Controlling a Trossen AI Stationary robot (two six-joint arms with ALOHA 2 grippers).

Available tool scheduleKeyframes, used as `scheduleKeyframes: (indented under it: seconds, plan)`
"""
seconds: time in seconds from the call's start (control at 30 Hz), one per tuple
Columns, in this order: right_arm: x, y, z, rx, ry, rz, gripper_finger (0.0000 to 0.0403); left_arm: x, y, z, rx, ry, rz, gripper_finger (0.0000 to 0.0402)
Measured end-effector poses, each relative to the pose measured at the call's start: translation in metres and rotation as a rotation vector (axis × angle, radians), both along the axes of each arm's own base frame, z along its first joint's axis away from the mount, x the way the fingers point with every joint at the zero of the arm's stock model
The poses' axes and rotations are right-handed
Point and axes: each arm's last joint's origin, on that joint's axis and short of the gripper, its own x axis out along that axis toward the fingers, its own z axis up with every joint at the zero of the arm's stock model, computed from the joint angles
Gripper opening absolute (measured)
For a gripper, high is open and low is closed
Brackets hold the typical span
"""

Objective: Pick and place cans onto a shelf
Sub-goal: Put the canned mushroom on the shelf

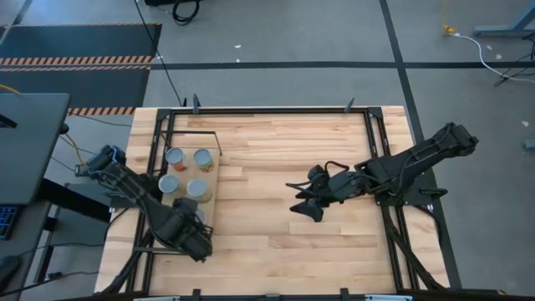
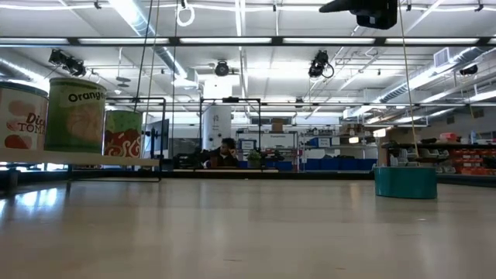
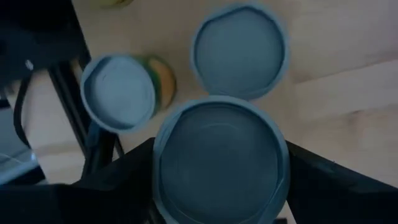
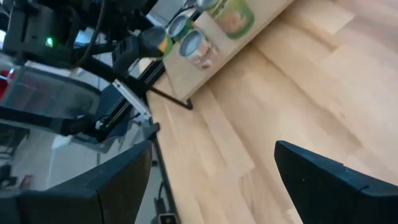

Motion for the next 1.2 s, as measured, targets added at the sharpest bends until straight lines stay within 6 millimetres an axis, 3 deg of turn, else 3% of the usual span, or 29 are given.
scheduleKeyframes:
  seconds: [0.2,0.47,0.77,1.2]
  plan:
    - [0.000,0.002,0.000,0.040,0.008,0.063,0.0346,0.000,0.006,-0.009,-0.032,-0.026,0.042,0.0287]
    - [-0.002,-0.001,0.005,0.113,0.010,0.169,0.0346,0.011,0.001,-0.030,-0.200,-0.041,0.042,0.0287]
    - [-0.003,-0.001,0.007,0.145,0.009,0.254,0.0346,0.006,0.005,-0.047,-0.191,0.009,0.020,0.0288]
    - [-0.001,-0.006,0.007,0.138,0.006,0.237,0.0346,0.008,0.004,-0.049,-0.199,-0.019,0.056,0.0289]
